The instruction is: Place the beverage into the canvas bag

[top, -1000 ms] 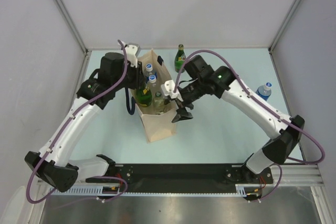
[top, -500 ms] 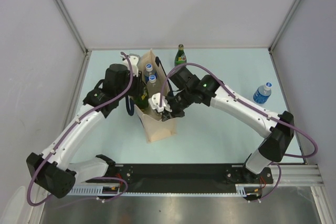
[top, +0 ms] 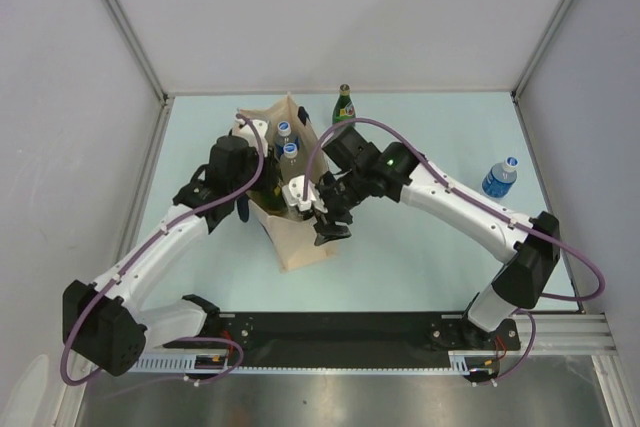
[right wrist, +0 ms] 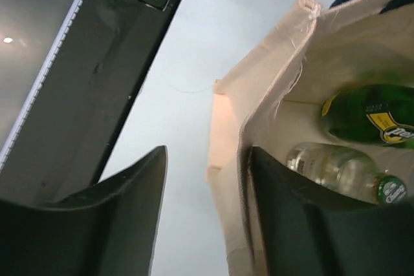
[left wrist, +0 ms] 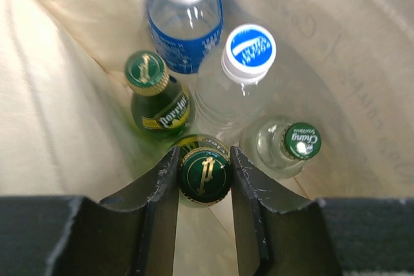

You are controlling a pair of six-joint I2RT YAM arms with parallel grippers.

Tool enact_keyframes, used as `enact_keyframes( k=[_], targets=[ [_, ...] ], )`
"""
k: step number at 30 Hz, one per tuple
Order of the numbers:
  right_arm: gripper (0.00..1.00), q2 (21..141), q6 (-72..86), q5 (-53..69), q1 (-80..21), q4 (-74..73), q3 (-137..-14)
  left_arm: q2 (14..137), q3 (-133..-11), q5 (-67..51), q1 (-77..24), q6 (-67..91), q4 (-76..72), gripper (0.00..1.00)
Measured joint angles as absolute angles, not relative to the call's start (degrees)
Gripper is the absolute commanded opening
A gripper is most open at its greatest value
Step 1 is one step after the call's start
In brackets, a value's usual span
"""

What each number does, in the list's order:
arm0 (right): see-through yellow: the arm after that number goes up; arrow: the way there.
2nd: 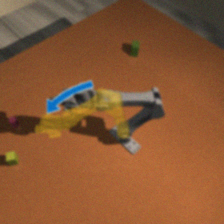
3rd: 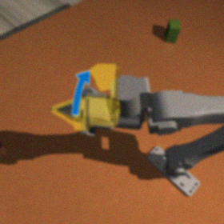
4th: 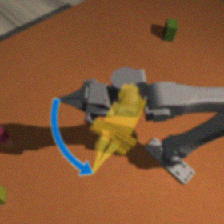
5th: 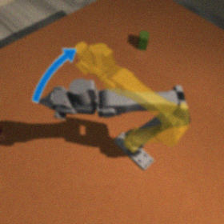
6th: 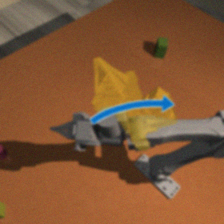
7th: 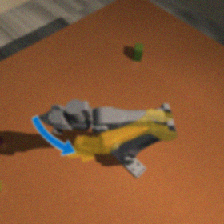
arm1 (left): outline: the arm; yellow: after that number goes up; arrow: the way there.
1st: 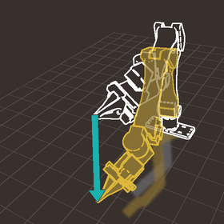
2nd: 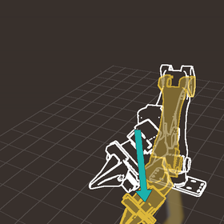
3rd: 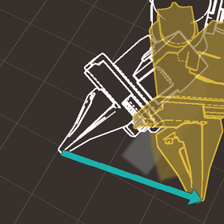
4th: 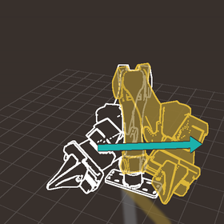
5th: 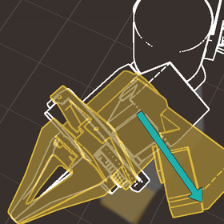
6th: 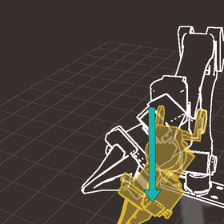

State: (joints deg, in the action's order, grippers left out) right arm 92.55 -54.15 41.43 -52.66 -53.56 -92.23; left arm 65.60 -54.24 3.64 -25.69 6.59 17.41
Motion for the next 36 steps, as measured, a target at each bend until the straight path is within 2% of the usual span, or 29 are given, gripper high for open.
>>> enact_keyframes(
  k=[4, 9, 12, 13, 15, 16, 19, 22, 30, 36],
  targets=[
    [0.76, 92.6, -52.8, 44.0, -49.2, -56.3, -94.7, 65.6, -51.1, 2.5, -25.7, 6.6, 15.6, 0.0],
    [0.77, 92.0, -50.0, 47.3, -40.8, -56.6, -101.1, 65.5, -49.1, 0.7, -25.7, 6.6, 13.4, 0.0],
    [0.78, 90.8, -46.4, 48.7, -35.2, -54.9, -102.5, 65.3, -47.7, 0.2, -25.5, 6.6, 11.5, 0.04],
    [0.78, 90.5, -44.8, 49.0, -33.5, -54.2, -102.5, 65.1, -47.3, -0.1, -25.5, 6.6, 11.2, 0.12],
    [0.78, 90.0, -41.5, 49.2, -30.1, -52.5, -102.5, 64.9, -46.6, -0.3, -25.4, 6.8, 10.7, 0.22],
    [0.79, 89.9, -39.8, 49.2, -28.7, -51.5, -102.3, 64.8, -46.5, -0.3, -25.4, 7.0, 10.6, 0.34],
    [0.79, 89.1, -33.5, 49.4, -23.7, -47.6, -100.7, 64.4, -46.5, -0.1, -25.4, 7.4, 11.0, 0.52],
    [0.8, 88.2, -27.7, 48.9, -18.1, -44.6, -98.3, 62.8, -46.6, 0.4, -25.4, 8.5, 11.0, 0.64],
    [0.8, 83.8, -19.2, 43.9, -5.7, -41.0, -93.8, 55.3, -50.1, 2.0, -25.4, 10.0, 11.4, 0.75],
    [0.8, 79.4, -15.7, 40.2, 3.0, -39.9, -90.5, 51.8, -53.5, 3.4, -25.4, 10.2, 14.6, 0.91]
  ],
)
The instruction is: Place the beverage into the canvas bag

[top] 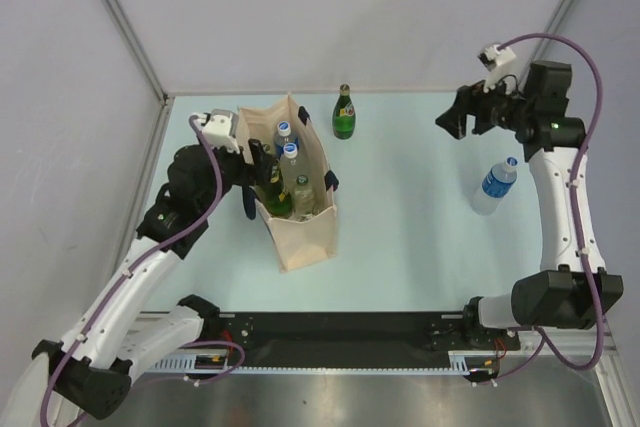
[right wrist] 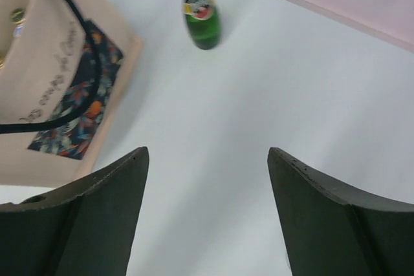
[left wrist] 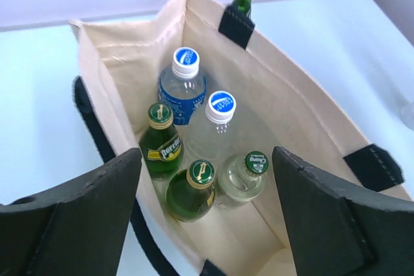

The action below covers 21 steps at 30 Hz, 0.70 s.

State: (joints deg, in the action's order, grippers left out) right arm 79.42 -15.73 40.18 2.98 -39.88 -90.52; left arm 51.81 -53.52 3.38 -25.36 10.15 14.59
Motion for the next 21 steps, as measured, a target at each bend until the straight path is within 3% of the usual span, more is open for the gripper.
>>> enact_keyframes(
  k=[8, 13, 21],
  targets=[
    [0.8, 77.0, -15.5, 35.2, 14.8, -43.1, -89.2, 45.0, -58.0, 7.1, -25.4, 11.8, 20.6, 1.0],
    [0.8, 77.0, -16.8, 33.0, 20.7, -48.2, -88.9, 40.2, -57.4, 7.8, -25.4, 14.9, 23.4, 1.0],
    [0.8, 77.8, -20.5, 28.7, 22.7, -55.9, -86.4, 35.8, -53.6, 8.6, -25.4, 16.6, 26.4, 1.0]
  ],
)
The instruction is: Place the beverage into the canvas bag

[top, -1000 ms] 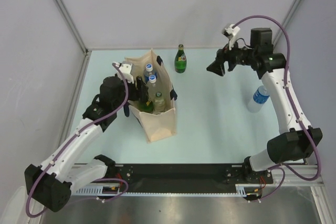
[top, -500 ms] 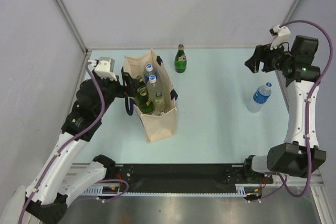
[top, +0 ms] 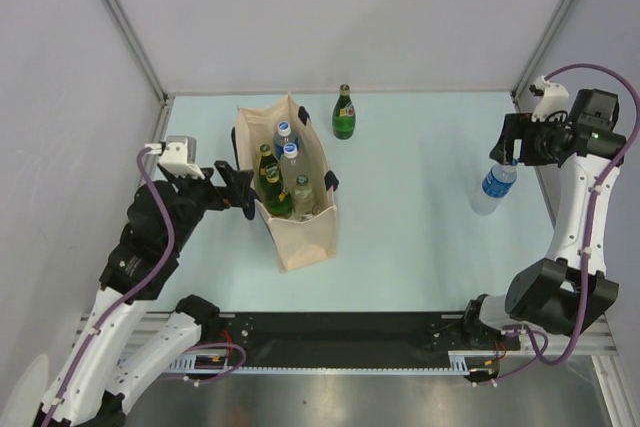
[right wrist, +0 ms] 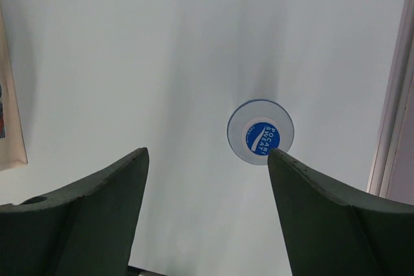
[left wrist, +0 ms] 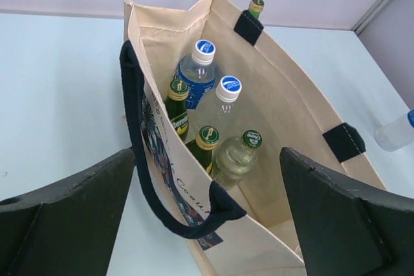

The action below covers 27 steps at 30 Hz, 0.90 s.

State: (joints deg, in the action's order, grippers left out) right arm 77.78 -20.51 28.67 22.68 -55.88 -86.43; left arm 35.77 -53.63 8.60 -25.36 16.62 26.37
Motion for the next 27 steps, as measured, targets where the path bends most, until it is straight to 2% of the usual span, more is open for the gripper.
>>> enact_keyframes(
  k=[10, 20, 27],
  targets=[
    [0.77, 82.0, -22.0, 24.2, 22.7, -57.8, -85.3, 35.0, -52.2, 8.9, -25.4, 16.6, 27.4, 1.0],
    [0.61, 84.8, -22.8, 22.7, 22.7, -58.2, -84.0, 33.7, -51.1, 9.0, -25.4, 17.3, 27.7, 1.0],
    [0.56, 85.0, -23.0, 21.7, 22.7, -58.1, -83.9, 33.6, -51.0, 9.0, -25.4, 18.5, 27.7, 1.0]
  ],
)
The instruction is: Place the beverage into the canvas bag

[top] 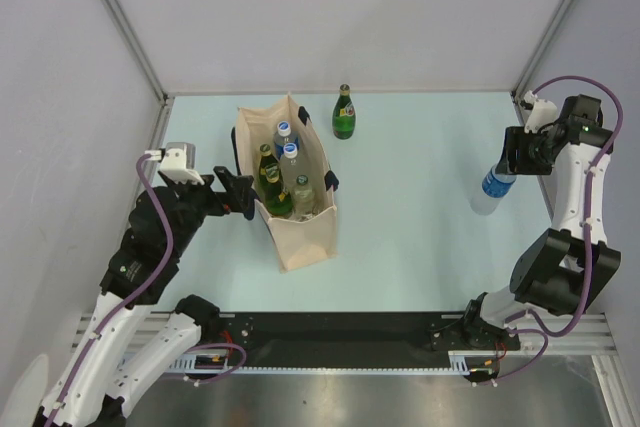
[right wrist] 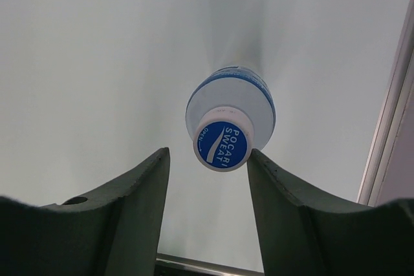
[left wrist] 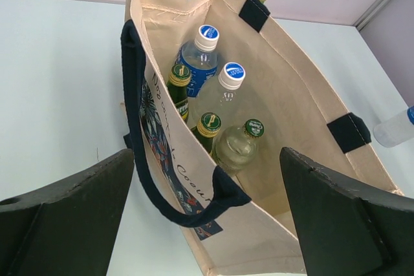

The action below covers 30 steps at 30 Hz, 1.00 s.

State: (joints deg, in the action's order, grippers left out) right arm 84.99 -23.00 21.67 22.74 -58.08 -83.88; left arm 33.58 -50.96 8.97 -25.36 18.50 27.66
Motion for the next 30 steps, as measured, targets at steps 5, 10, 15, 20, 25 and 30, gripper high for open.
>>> enact_keyframes(
  k=[5, 10, 15, 20, 25, 30],
  targets=[
    [0.55, 86.0, -23.0, 21.3, 22.7, -57.8, -83.9, 33.5, -50.7, 9.0, -25.4, 19.3, 27.7, 1.0],
    [0.52, 86.7, -23.0, 20.8, 22.5, -56.5, -83.8, 33.3, -50.3, 9.0, -25.4, 19.7, 27.8, 0.99],
    [0.48, 86.7, -23.0, 19.9, 22.4, -55.0, -83.5, 32.8, -50.3, 8.9, -25.4, 21.1, 27.8, 1.0],
    [0.48, 86.7, -23.4, 19.1, 21.8, -53.3, -83.3, 32.4, -50.3, 8.8, -25.4, 22.9, 27.8, 1.0],
    [0.54, 86.7, -24.1, 18.7, 21.1, -52.1, -83.3, 32.2, -50.3, 8.4, -25.4, 24.5, 27.9, 1.0],
    [0.53, 86.9, -24.1, 18.6, 21.1, -51.6, -83.3, 32.0, -50.3, 8.3, -25.4, 25.7, 28.1, 1.0]
  ],
)
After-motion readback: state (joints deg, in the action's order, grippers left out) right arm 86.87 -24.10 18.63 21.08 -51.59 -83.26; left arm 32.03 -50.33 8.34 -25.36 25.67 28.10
